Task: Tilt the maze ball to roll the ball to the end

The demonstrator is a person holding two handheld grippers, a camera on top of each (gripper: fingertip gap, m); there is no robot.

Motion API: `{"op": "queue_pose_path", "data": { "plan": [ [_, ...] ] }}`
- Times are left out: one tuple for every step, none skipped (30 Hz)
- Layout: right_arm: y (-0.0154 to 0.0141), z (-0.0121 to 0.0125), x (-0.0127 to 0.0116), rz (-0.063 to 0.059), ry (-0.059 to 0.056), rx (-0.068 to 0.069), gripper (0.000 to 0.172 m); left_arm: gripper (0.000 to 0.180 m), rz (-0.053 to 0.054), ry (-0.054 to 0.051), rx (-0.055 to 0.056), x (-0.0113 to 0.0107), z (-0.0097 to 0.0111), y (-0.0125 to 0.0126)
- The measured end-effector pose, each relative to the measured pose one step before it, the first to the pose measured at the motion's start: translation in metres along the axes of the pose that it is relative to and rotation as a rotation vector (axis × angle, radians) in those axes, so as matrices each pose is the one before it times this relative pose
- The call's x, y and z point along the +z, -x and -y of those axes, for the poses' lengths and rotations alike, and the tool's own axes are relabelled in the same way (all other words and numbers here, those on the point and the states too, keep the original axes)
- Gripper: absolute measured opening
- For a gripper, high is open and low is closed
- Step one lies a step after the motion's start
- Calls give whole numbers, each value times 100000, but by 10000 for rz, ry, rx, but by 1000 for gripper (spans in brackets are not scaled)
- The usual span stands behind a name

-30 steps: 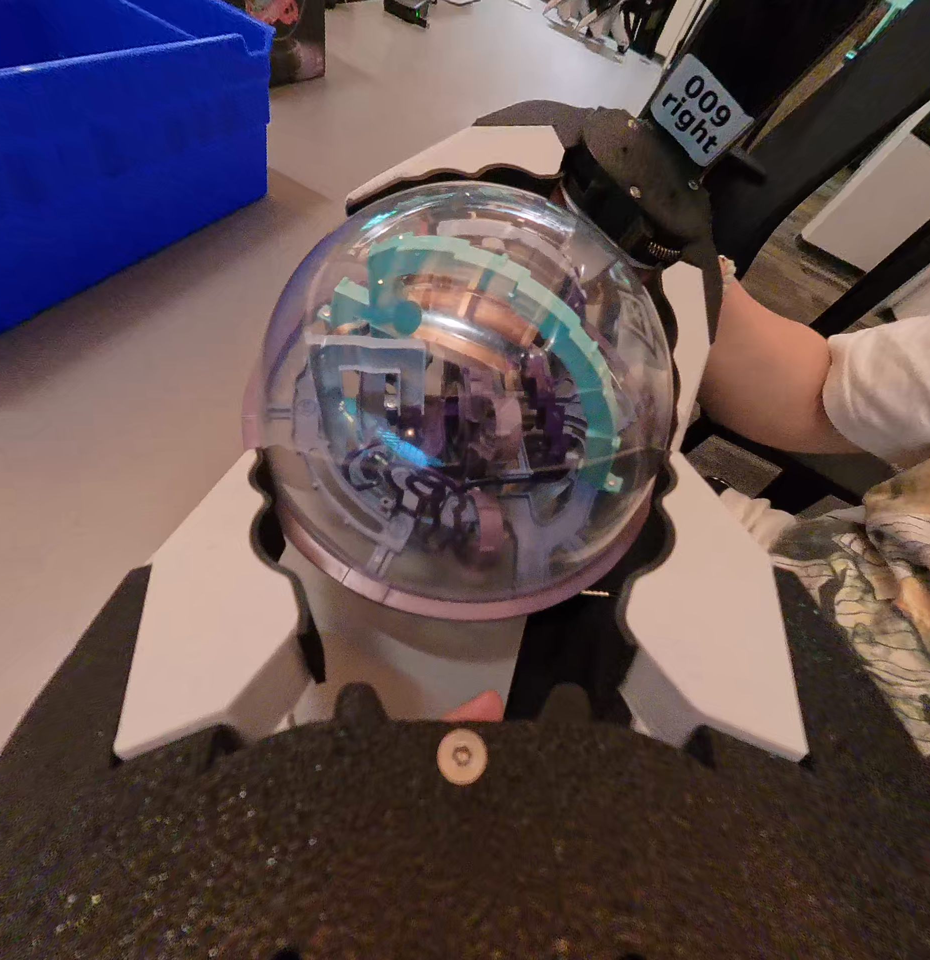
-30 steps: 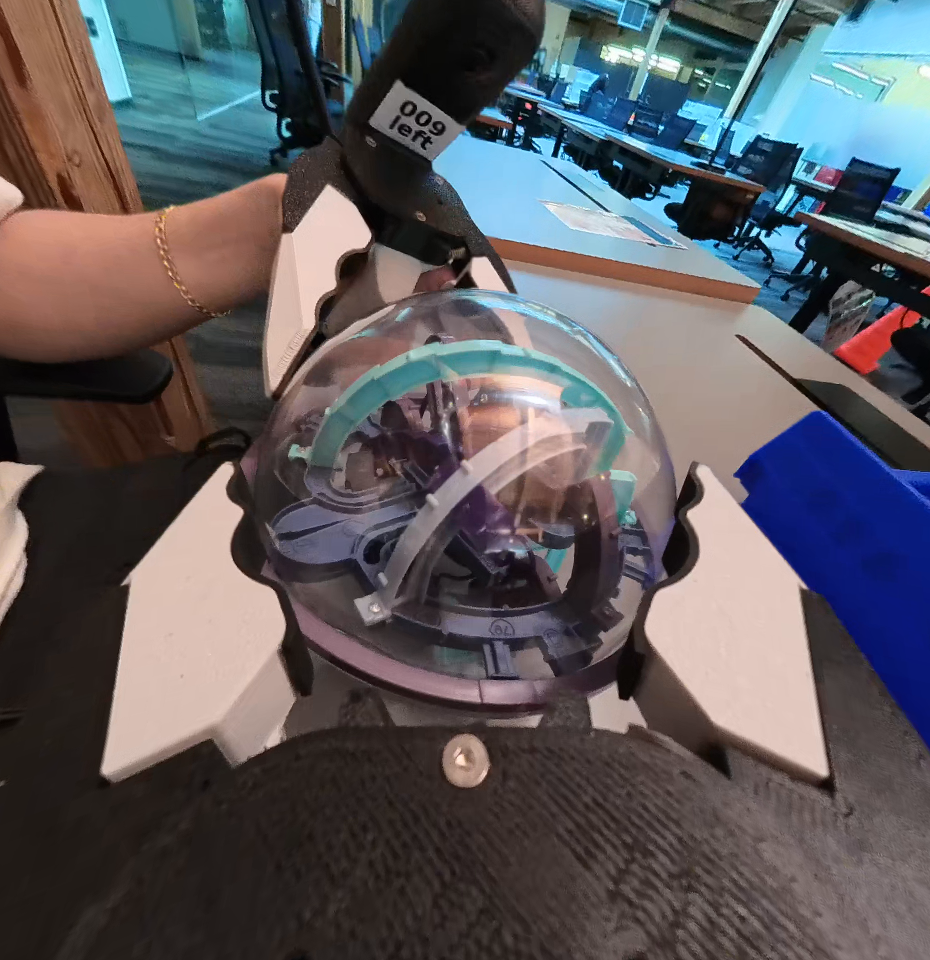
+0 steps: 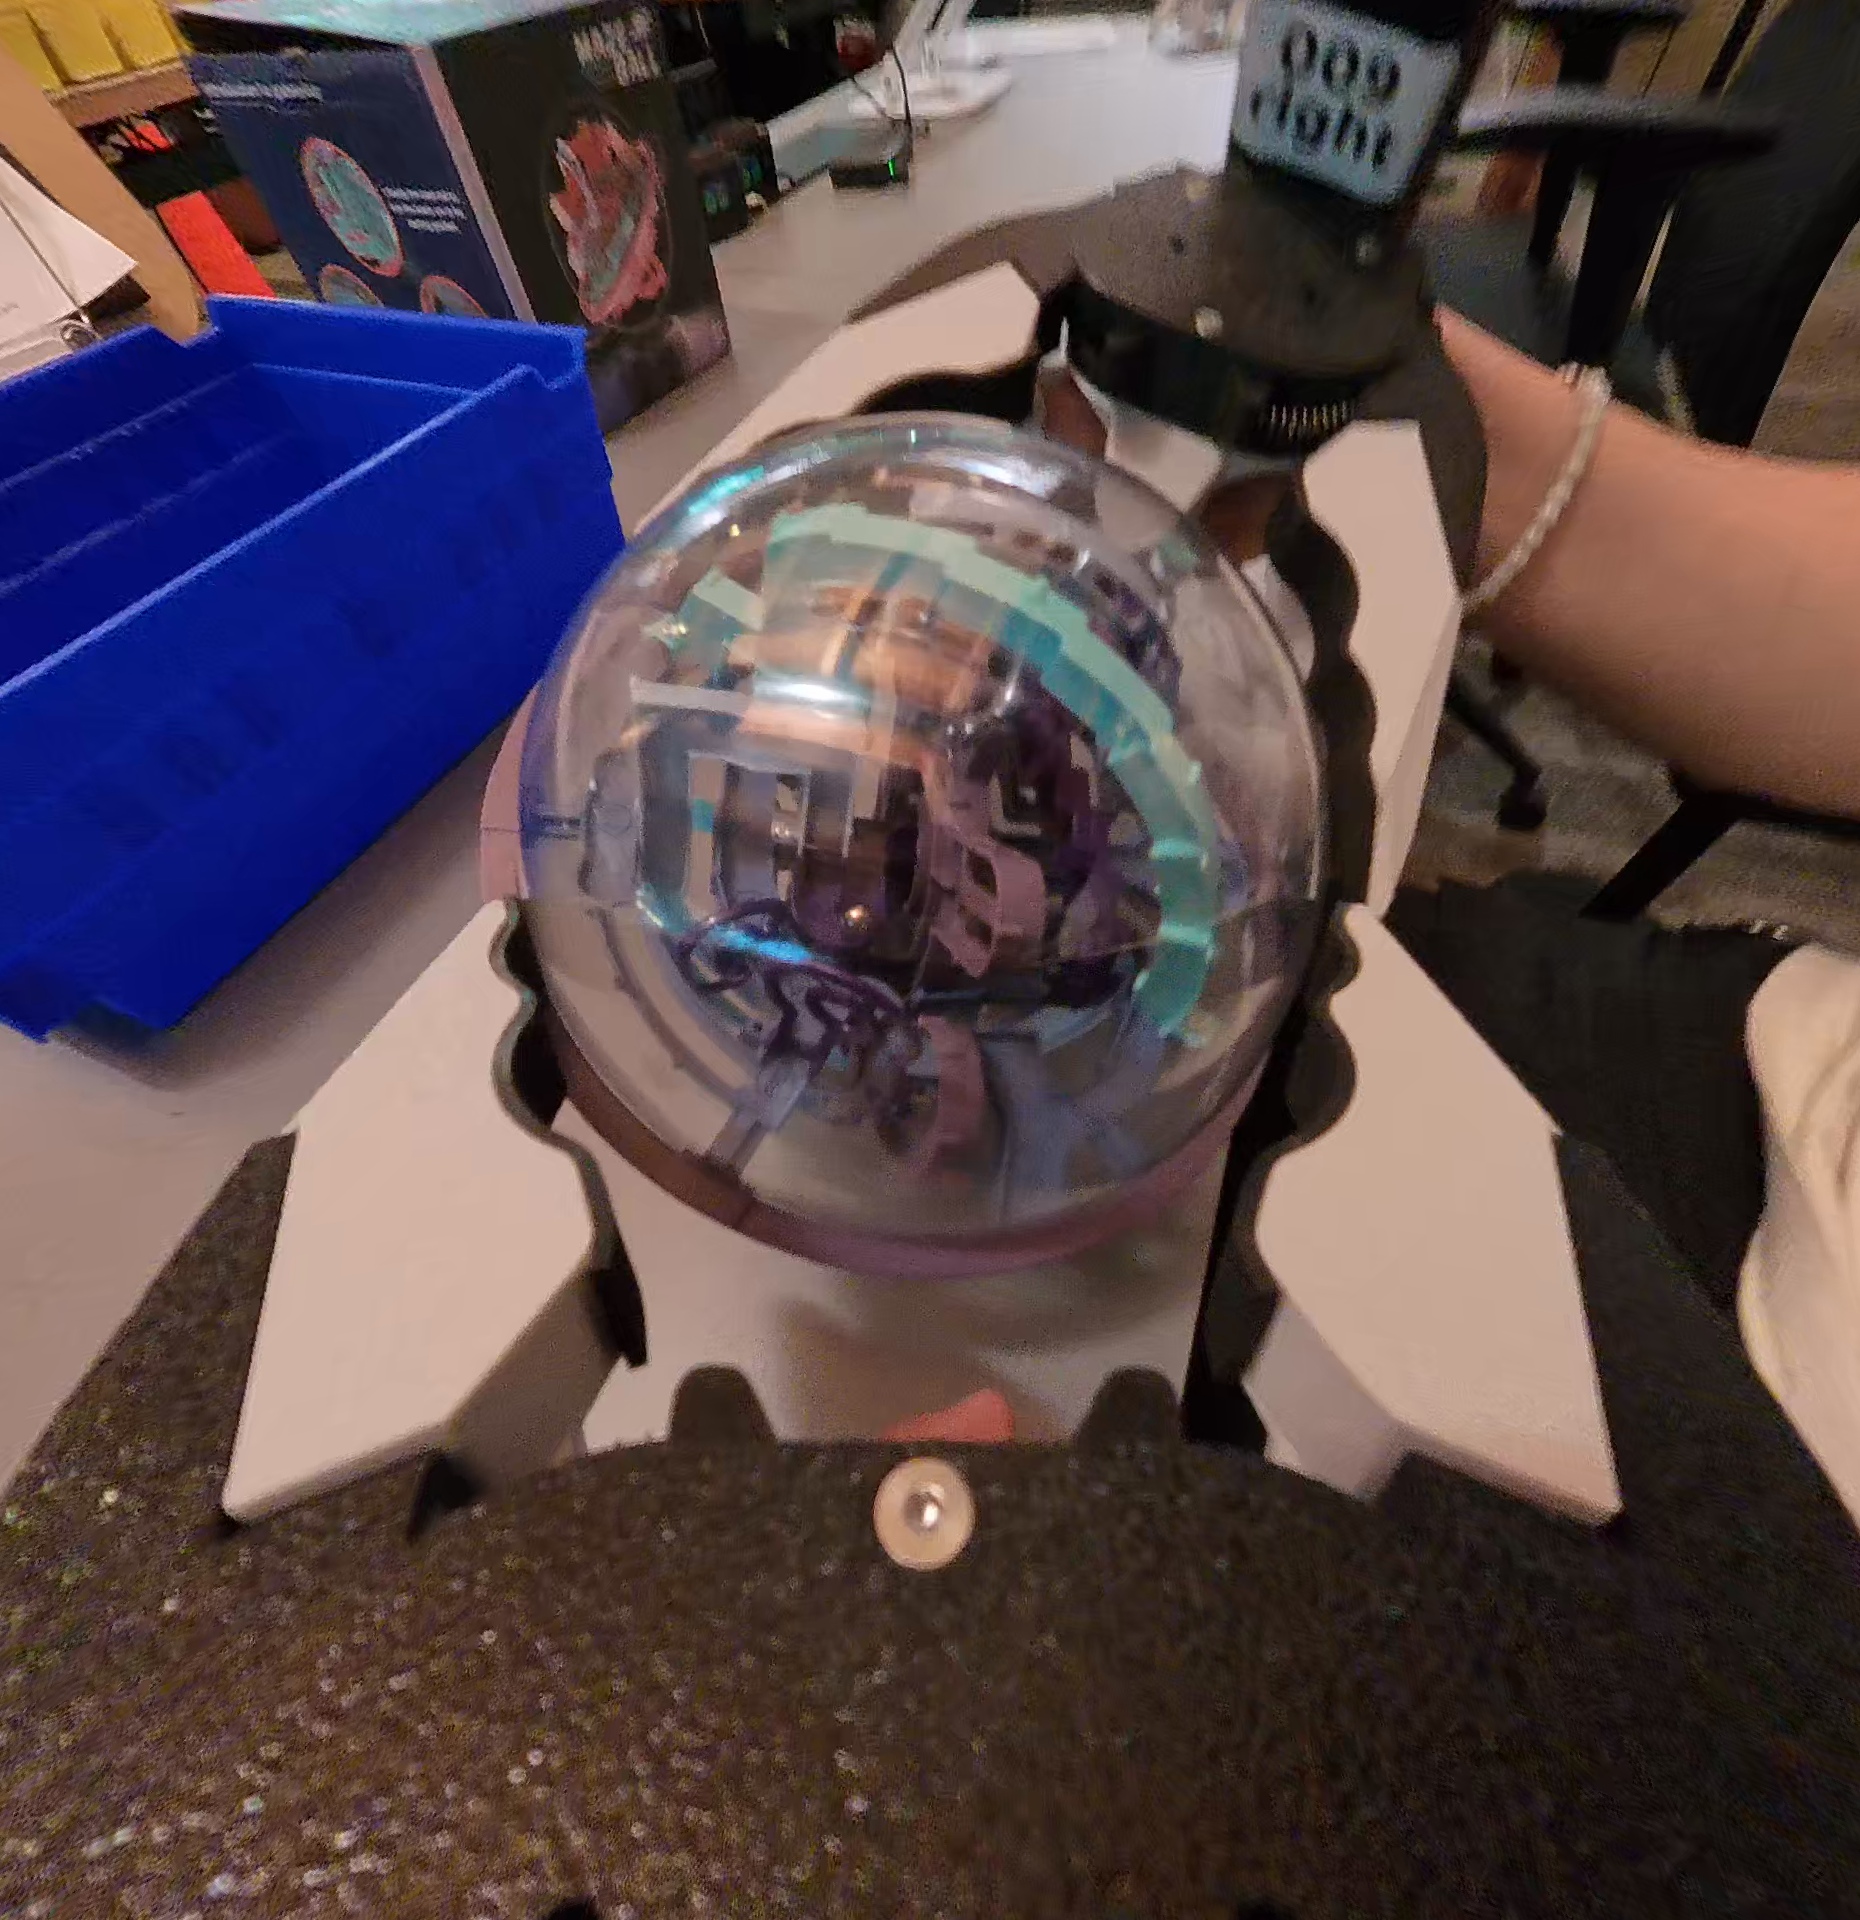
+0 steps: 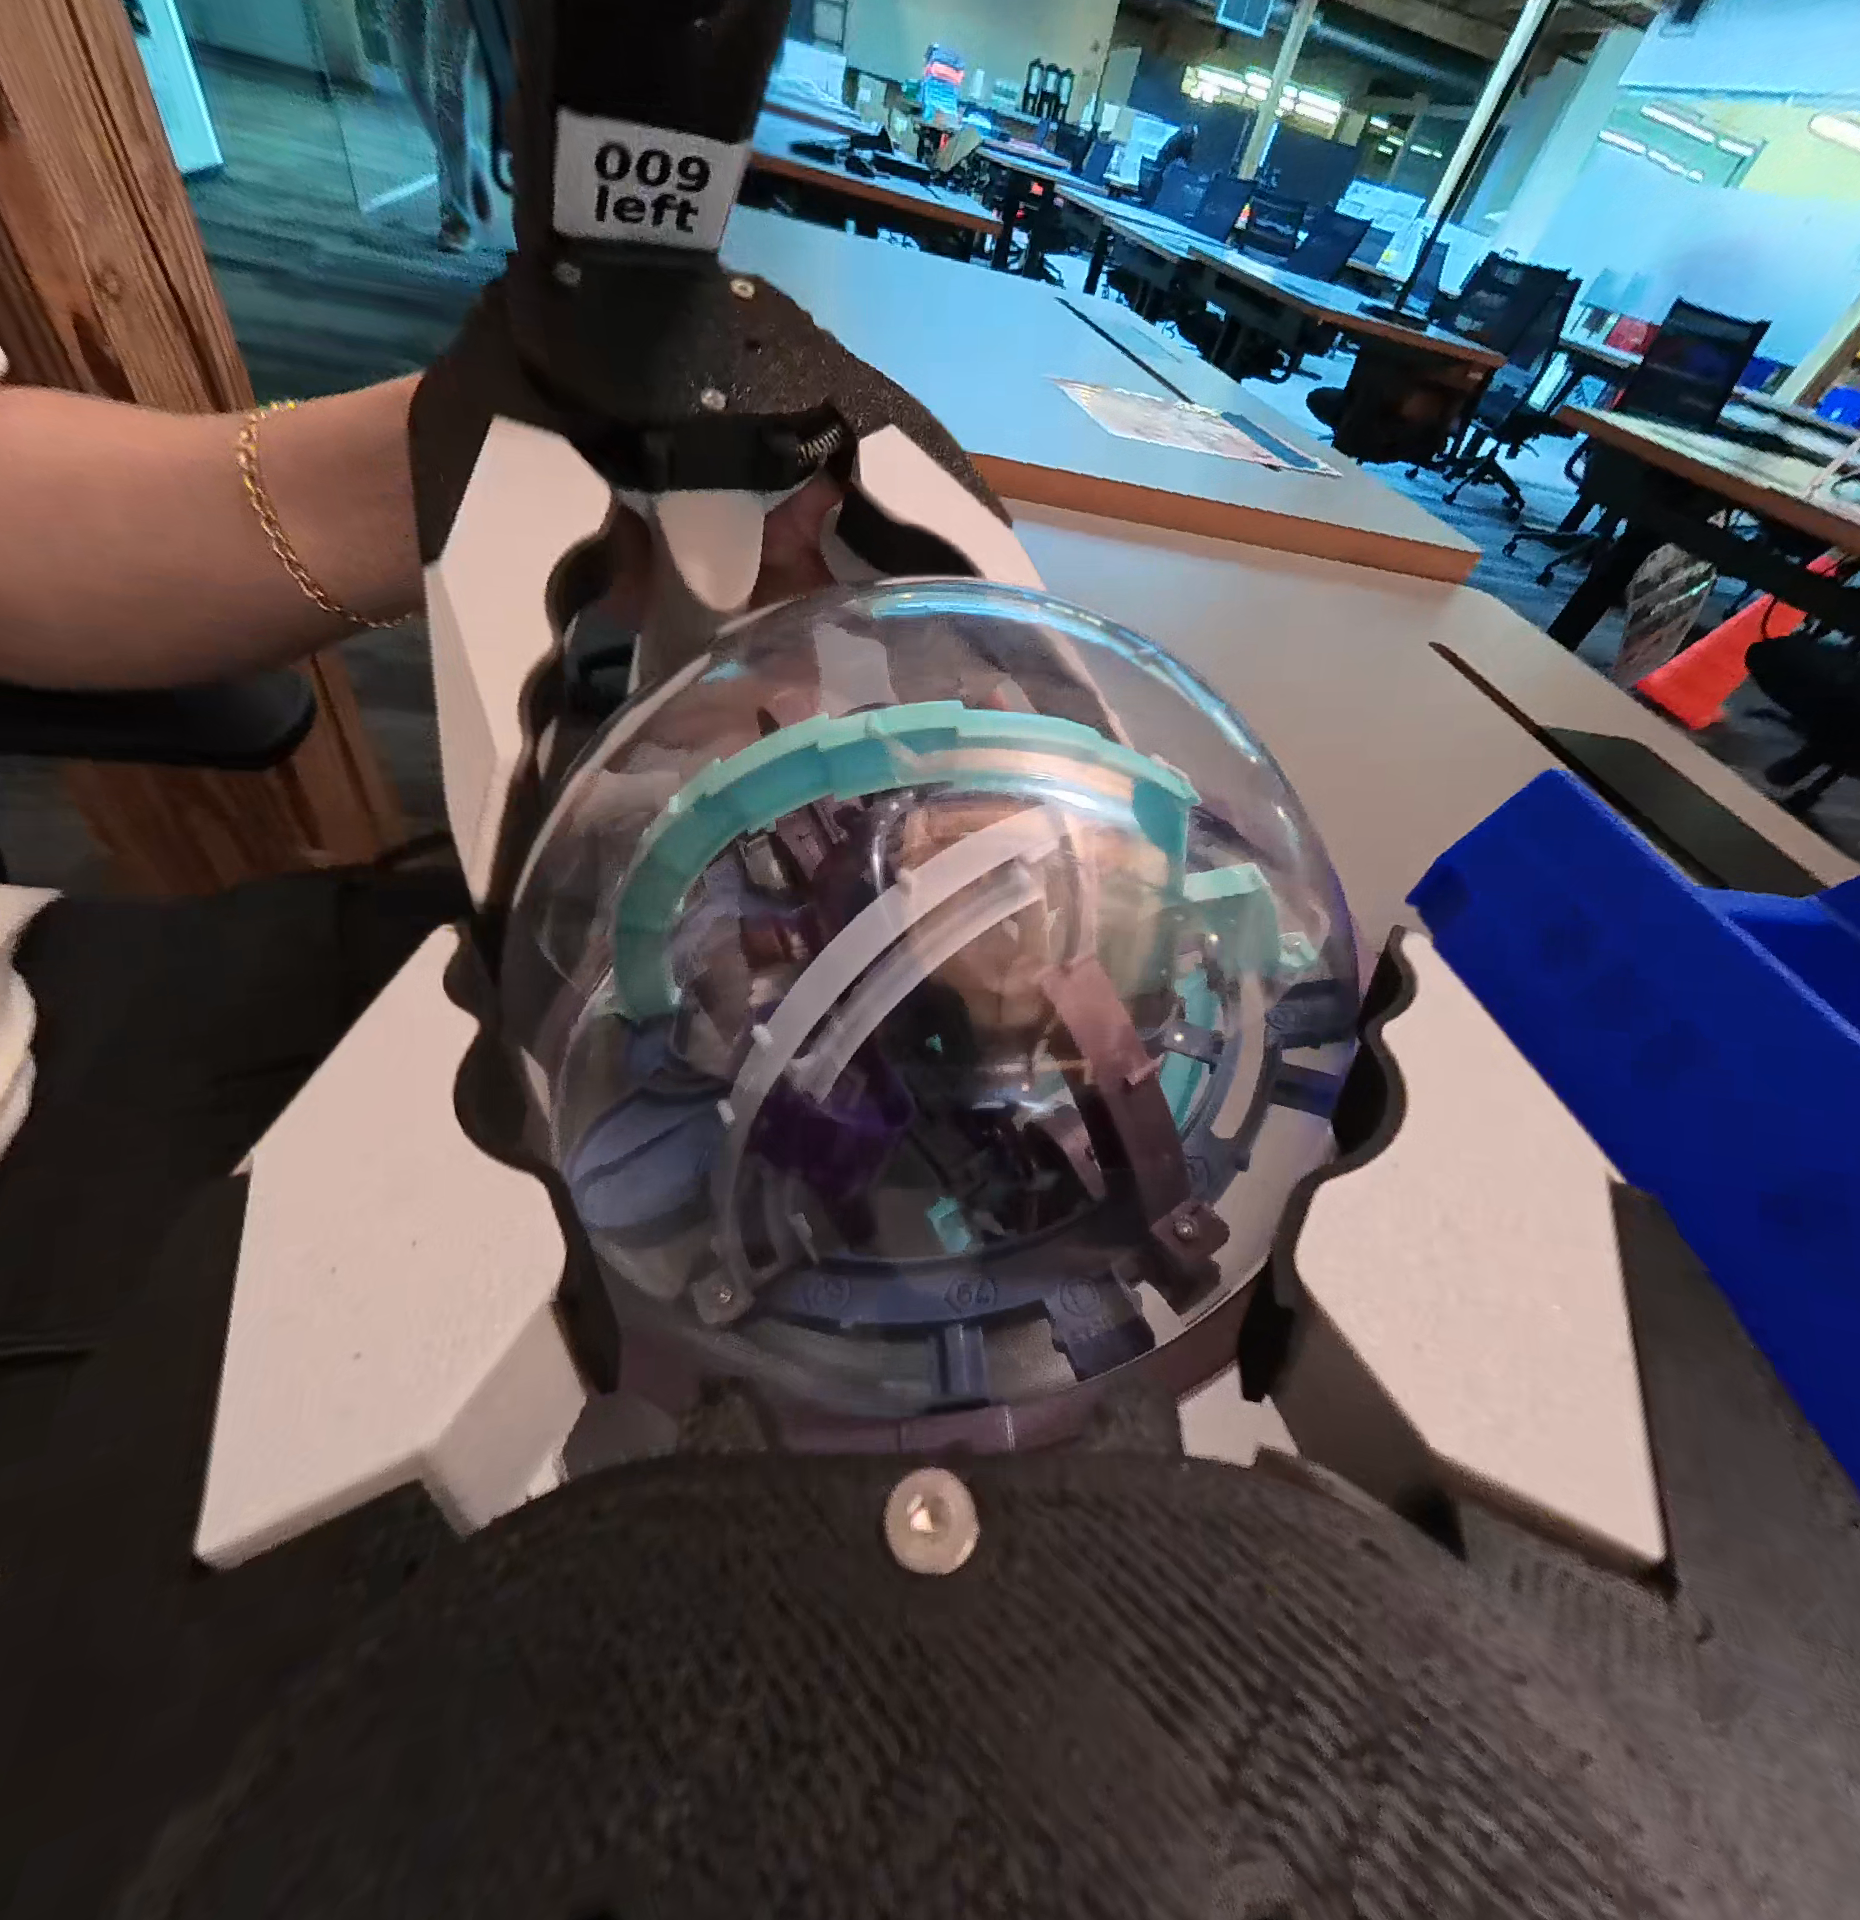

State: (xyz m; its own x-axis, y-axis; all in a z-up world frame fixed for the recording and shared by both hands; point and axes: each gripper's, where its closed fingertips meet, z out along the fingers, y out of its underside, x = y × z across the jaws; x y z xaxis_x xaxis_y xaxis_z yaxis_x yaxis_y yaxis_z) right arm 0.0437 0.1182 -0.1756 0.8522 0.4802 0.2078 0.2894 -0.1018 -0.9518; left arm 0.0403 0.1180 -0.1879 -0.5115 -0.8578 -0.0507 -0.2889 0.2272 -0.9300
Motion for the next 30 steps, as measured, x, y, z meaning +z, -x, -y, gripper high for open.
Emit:
{"op": "queue_pose_path", "data": {
  "plan": [
    [-65,-23,74,-72,2,-171,156,138,17,-235,-309,-38,365,169],
    [-62,2,92,-57,-20,-83,156,137,71,-147,-207,19,191,221],
    [-40,49,87,-33,-46,-11,156,138,51,-56,-71,72,16,85],
    [-10,26,40,-16,-39,-40,156,139,59,6,44,87,-72,36],
    [-17,-20,4,-22,-9,-150,156,140,73,31,138,58,-66,30],
    [-16,-57,-19,-38,21,-235,156,140,83,26,188,39,-31,39],
    [-19,-73,-8,-51,56,-257,156,140,89,33,209,37,-33,31],
    [-24,-80,-3,-57,75,-245,156,140,95,25,213,47,-34,41],
    [-32,-75,4,-55,65,-200,157,140,113,14,184,26,-29,98],
    [-29,-49,33,-47,38,-146,157,140,95,14,144,26,-33,110],
    [-11,-13,33,-26,1,-88,157,140,34,17,89,-2,-22,47],
    [2,13,20,-8,-29,-38,157,140,12,20,38,-15,-25,21],
    [2,12,-8,-3,-48,-26,157,140,2,18,15,1,-8,2],
    [-9,-5,-6,-14,-59,-66,157,140,19,19,50,7,-1,10],
    [-13,-54,6,-33,-49,-121,157,140,62,29,127,9,-7,40],
    [-24,-70,21,-38,-43,-121,157,140,94,48,170,-3,4,47],
    [-12,-70,48,-34,-58,-67,157,140,91,77,159,-40,3,44],
    [-12,-85,75,-21,-64,30,158,140,69,88,125,-81,19,57],
    [7,-113,121,6,-44,152,158,140,51,74,82,-145,63,63],
    [41,-125,172,38,-21,236,158,139,37,54,41,-213,98,80],
    [75,-149,211,54,-5,238,158,139,29,47,31,-233,108,65],
    [86,-127,231,44,-10,164,158,139,32,58,52,-232,57,63],
    [77,-83,224,17,-8,64,157,139,41,67,85,-199,16,59],
    [51,-54,208,-11,6,-27,157,139,45,70,103,-167,-37,59],
    [18,-9,142,-26,-1,-70,157,139,33,65,86,-120,-76,62],
    [15,25,108,-20,-6,-46,157,139,7,36,30,-88,-74,55],
    [4,62,73,-11,-20,-13,157,139,-22,11,-26,-51,-62,42],
    [-5,31,49,-11,-14,-1,157,139,-27,-6,-28,-51,-44,37],
    [-1,26,31,-12,-3,3,158,139,-24,-25,-20,-15,-24,29],
    [-6,7,28,-8,7,8,158,139,-20,-36,-25,-13,-8,18]
  ]
}}
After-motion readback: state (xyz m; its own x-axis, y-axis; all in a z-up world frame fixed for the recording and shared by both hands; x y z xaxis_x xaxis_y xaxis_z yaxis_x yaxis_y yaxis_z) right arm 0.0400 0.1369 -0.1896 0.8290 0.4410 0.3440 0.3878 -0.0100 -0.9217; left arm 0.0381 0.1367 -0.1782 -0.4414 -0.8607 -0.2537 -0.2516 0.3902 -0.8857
